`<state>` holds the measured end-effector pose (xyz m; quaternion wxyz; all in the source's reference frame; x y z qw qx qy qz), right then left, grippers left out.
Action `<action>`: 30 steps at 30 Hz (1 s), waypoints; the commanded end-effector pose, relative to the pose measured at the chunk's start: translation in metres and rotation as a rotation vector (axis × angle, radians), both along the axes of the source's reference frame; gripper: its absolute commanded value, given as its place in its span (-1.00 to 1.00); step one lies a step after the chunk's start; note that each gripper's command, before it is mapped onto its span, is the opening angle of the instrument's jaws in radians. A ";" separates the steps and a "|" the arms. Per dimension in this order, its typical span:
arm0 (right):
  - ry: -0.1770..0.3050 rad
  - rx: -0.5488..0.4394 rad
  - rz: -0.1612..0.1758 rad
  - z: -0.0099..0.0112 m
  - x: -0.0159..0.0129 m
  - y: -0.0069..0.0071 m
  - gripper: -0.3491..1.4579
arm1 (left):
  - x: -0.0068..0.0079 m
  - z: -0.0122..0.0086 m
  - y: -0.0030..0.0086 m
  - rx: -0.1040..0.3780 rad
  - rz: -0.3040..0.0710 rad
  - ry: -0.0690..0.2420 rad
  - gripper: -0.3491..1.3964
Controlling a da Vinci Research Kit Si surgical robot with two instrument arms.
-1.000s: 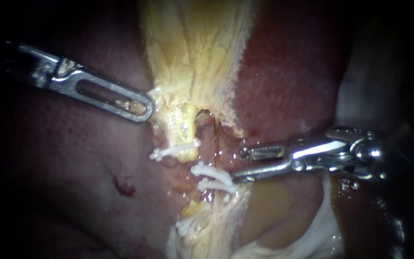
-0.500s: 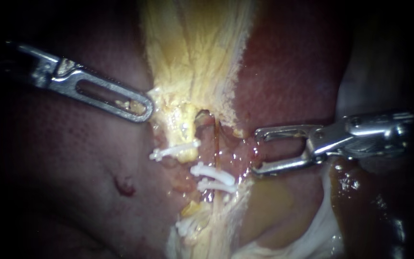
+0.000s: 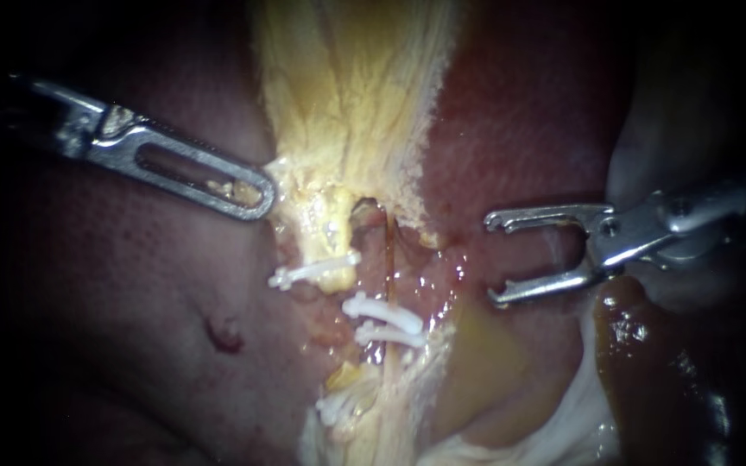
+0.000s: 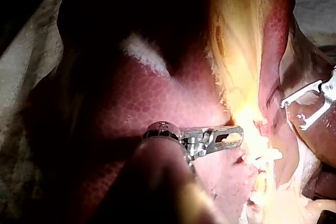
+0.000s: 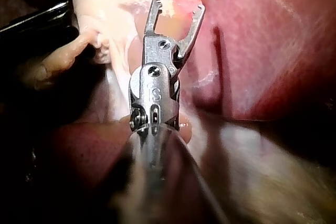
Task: Going back second clip right tube
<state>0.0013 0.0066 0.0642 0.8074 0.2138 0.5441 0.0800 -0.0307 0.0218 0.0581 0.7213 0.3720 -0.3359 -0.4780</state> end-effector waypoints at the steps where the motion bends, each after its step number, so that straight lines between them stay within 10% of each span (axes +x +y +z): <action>1: 0.002 0.000 0.000 0.0000 0.0000 0.0001 -0.06 | -0.0001 0.0001 0.0000 0.000 0.000 0.000 -1.00; 30: 0.005 -0.006 -0.004 -0.0001 -0.0004 -0.0001 -0.06 | -0.0054 0.0061 -0.0022 -0.007 0.022 0.002 -1.00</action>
